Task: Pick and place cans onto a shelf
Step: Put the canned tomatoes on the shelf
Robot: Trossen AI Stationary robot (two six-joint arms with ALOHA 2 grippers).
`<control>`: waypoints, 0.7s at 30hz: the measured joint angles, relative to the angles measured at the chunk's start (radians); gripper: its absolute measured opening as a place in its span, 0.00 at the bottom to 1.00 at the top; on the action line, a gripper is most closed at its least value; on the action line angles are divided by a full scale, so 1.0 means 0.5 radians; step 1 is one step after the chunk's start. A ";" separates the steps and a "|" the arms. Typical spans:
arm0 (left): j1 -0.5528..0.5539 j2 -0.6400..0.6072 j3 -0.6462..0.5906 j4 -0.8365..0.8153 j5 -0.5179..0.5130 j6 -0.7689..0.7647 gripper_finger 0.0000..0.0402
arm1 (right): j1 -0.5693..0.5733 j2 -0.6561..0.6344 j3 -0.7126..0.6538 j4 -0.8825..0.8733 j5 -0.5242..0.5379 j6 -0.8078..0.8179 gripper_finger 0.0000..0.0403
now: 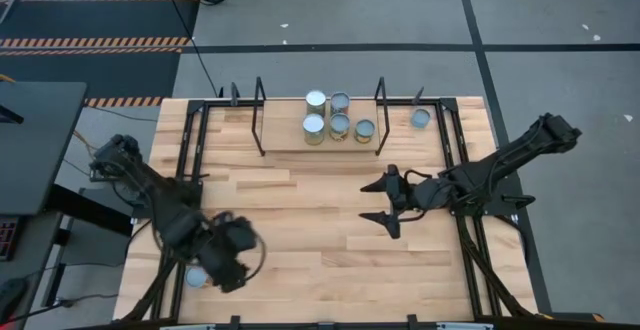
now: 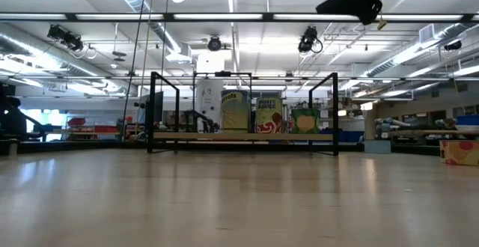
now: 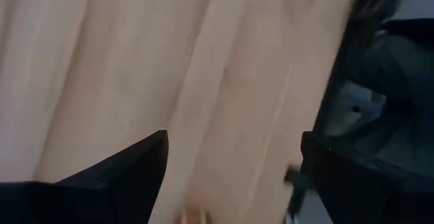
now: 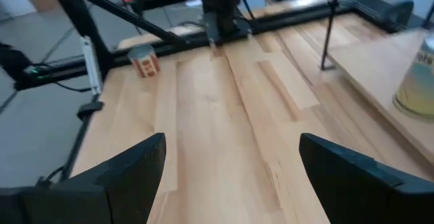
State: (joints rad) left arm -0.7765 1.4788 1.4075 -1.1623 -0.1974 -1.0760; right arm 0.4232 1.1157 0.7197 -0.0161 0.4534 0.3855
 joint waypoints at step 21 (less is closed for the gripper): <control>-0.590 0.213 -0.440 0.661 0.130 -0.632 0.85 | 0.033 0.499 0.001 0.332 0.070 0.032 0.86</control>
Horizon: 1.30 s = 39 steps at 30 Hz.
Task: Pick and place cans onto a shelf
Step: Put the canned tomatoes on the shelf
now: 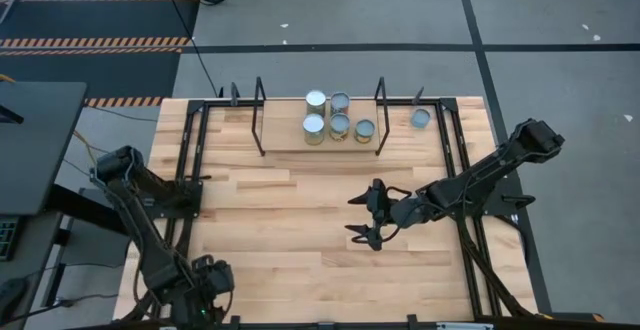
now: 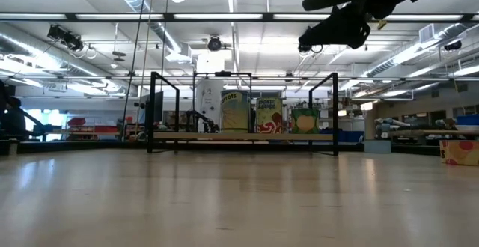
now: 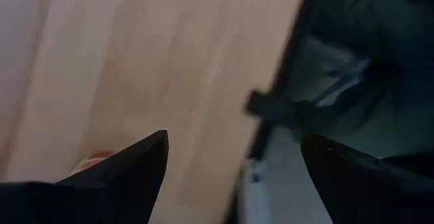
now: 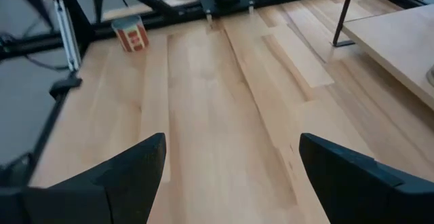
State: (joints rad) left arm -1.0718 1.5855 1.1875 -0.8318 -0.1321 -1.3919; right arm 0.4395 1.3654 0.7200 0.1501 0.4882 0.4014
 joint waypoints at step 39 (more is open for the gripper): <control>0.056 0.118 -0.464 -0.265 0.414 0.311 0.87 | -0.033 -0.014 -0.001 0.014 -0.089 -0.106 0.86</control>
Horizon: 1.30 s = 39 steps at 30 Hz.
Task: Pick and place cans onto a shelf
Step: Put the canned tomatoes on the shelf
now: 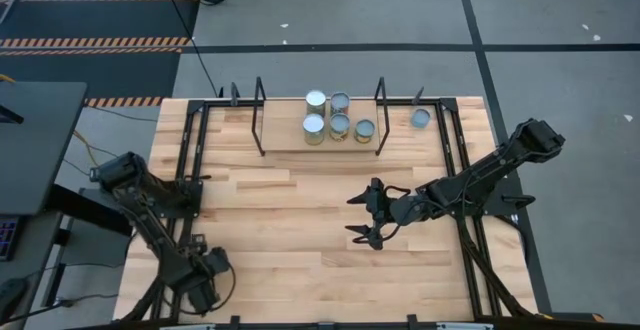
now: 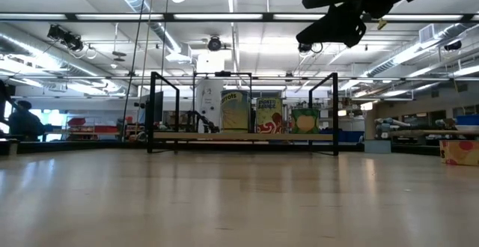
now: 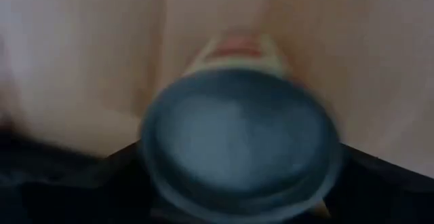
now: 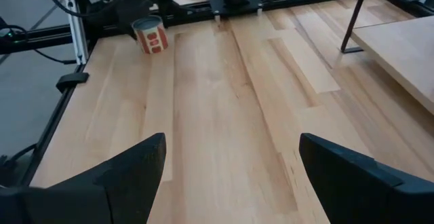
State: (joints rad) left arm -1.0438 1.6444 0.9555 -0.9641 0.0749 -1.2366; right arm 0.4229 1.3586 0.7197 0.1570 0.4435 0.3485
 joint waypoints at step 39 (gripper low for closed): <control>-0.103 -0.065 0.468 -0.513 0.122 -0.457 0.73 | -0.013 -0.002 0.000 -0.043 -0.088 0.088 0.86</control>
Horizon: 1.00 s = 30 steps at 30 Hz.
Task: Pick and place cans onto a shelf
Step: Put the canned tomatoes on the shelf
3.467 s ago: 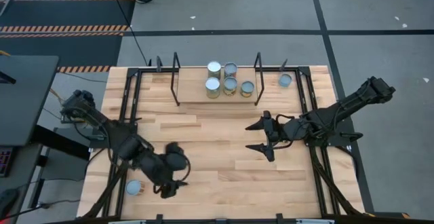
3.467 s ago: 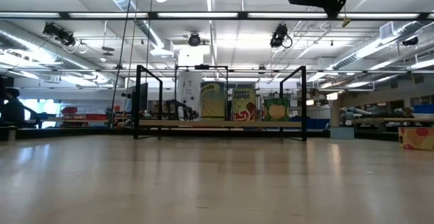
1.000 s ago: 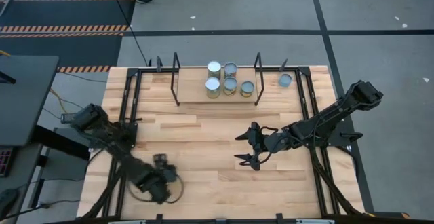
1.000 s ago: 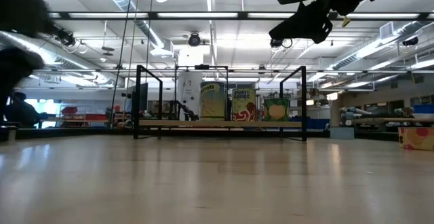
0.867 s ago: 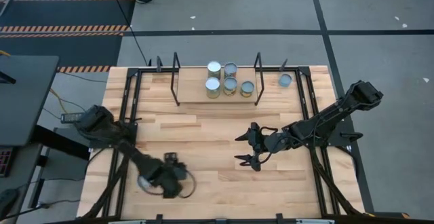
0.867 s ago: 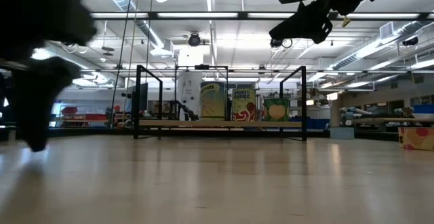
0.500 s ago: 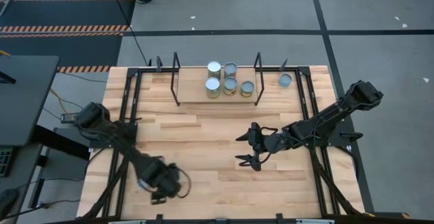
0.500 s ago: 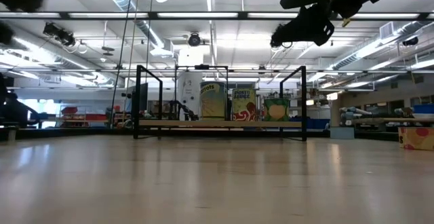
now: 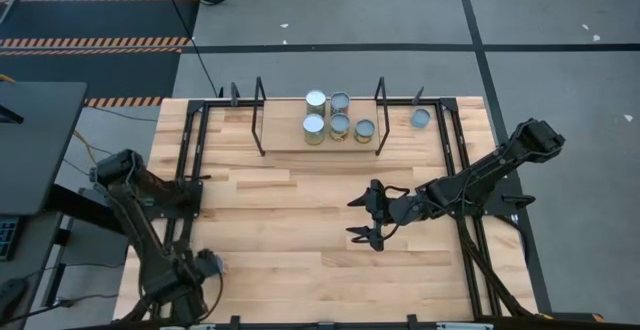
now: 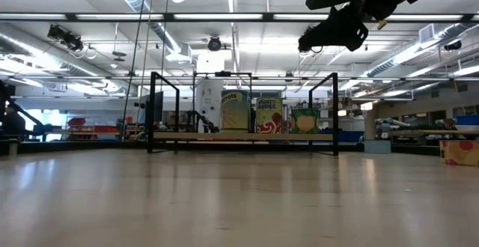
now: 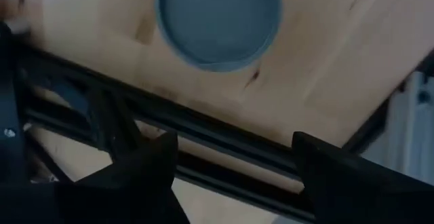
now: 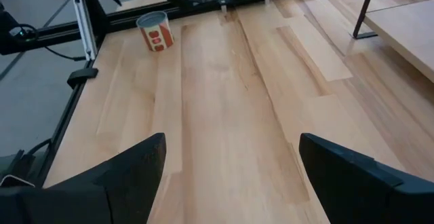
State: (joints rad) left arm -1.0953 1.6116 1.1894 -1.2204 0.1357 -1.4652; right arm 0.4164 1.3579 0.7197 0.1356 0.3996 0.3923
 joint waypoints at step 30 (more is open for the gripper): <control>0.626 0.010 -0.800 1.377 -1.150 0.960 0.21 | 0.004 0.000 0.000 0.000 -0.034 -0.014 0.86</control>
State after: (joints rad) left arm -0.7823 1.6165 0.7894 -0.5318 -0.4395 -0.9854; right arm 0.4183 1.3579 0.7197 0.1354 0.3827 0.3851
